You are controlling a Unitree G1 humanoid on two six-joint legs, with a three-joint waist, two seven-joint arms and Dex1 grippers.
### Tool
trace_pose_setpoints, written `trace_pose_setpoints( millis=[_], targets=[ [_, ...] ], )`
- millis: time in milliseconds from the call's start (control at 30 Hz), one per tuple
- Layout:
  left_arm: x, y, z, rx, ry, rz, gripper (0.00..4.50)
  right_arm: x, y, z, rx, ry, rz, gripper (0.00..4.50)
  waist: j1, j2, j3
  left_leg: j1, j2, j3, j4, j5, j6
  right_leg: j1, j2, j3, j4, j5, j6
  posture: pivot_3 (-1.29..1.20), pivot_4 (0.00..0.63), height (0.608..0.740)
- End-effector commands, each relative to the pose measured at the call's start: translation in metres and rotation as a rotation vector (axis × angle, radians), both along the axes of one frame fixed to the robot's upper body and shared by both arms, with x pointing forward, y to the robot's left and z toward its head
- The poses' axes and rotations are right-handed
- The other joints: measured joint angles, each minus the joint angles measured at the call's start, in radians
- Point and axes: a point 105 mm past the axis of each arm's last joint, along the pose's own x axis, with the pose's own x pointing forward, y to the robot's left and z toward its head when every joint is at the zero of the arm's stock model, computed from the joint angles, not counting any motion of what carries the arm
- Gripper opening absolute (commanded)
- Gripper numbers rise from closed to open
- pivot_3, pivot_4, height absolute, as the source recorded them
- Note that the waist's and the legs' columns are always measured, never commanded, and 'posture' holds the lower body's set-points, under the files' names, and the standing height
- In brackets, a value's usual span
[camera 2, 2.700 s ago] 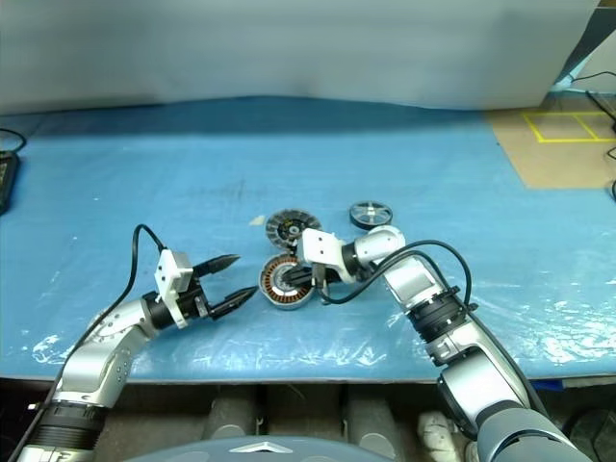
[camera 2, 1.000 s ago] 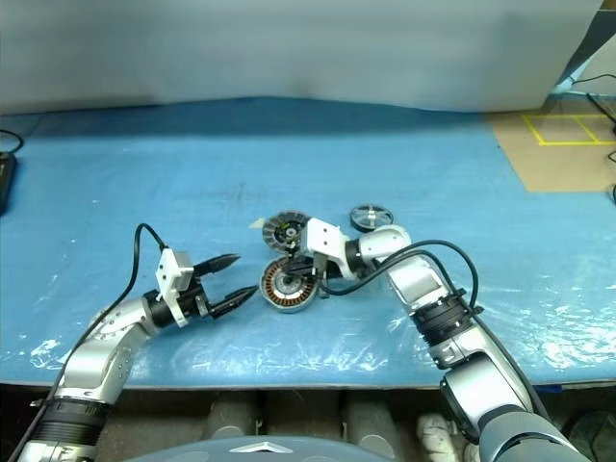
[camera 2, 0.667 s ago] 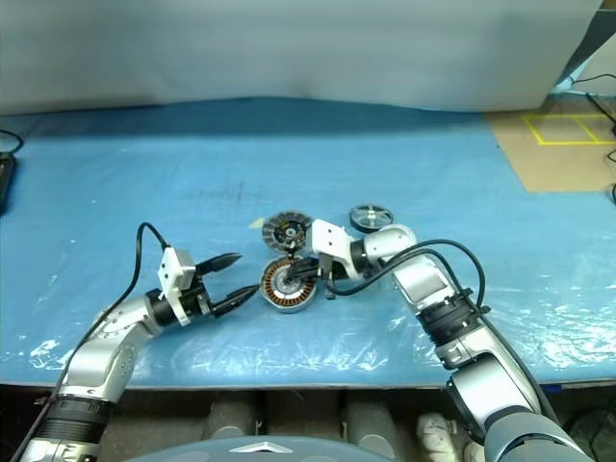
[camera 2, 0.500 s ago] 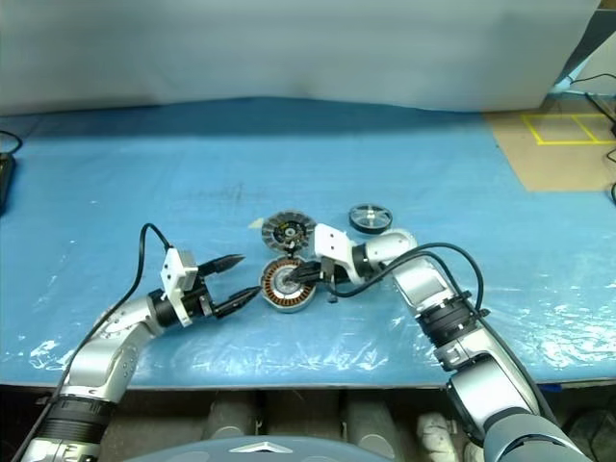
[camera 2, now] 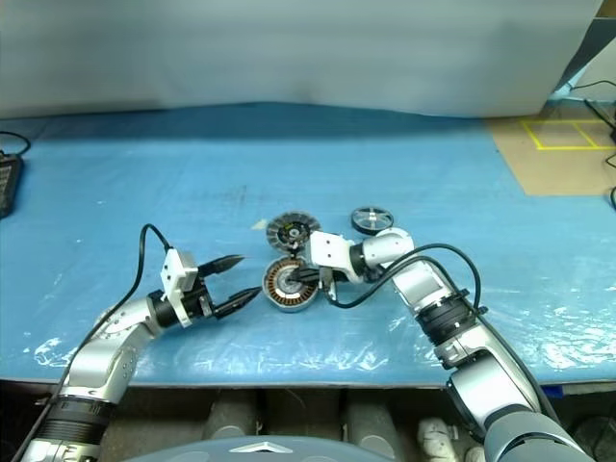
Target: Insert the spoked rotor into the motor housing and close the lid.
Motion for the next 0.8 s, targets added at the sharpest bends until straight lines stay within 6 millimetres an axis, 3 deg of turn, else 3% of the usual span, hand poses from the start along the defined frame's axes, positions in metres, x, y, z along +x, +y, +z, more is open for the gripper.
trace_pose_setpoints(
  millis=[33, 267, 467, 800],
  targets=[
    [-0.001, 0.002, 0.009, 0.001, -0.043, 0.001, 4.43, -0.005, -0.016, -0.031, -0.134, 0.052, -0.018, 0.07, 0.0, 0.0, 0.0, 0.0, 0.0, 0.0, 0.0, 0.0, 0.0, 0.0, 0.0, 0.0, 0.0, 0.0, 0.0, 0.0, 0.15, 0.74],
    [-0.001, 0.001, 0.008, 0.001, -0.039, 0.0, 4.43, -0.003, -0.008, -0.011, -0.042, 0.033, 0.003, 0.07, 0.0, 0.0, 0.0, -0.001, 0.0, 0.0, 0.0, 0.0, 0.0, -0.001, 0.0, 0.0, -0.001, 0.0, 0.0, 0.0, 0.15, 0.74],
    [-0.002, -0.001, 0.008, -0.002, -0.039, -0.003, 4.43, 0.001, -0.003, 0.021, 0.087, 0.022, -0.005, 0.07, -0.001, 0.0, 0.0, -0.004, 0.0, 0.0, -0.001, 0.0, 0.0, -0.004, 0.001, 0.0, -0.001, 0.0, 0.0, 0.0, 0.15, 0.74],
    [-0.002, -0.003, 0.009, -0.004, -0.036, -0.009, 4.43, -0.003, -0.01, 0.02, 0.069, 0.036, -0.013, 0.07, -0.002, 0.0, 0.001, -0.007, 0.0, 0.0, -0.002, 0.0, 0.0, -0.007, 0.001, 0.0, -0.001, 0.0, 0.0, 0.0, 0.15, 0.74]
  ],
)
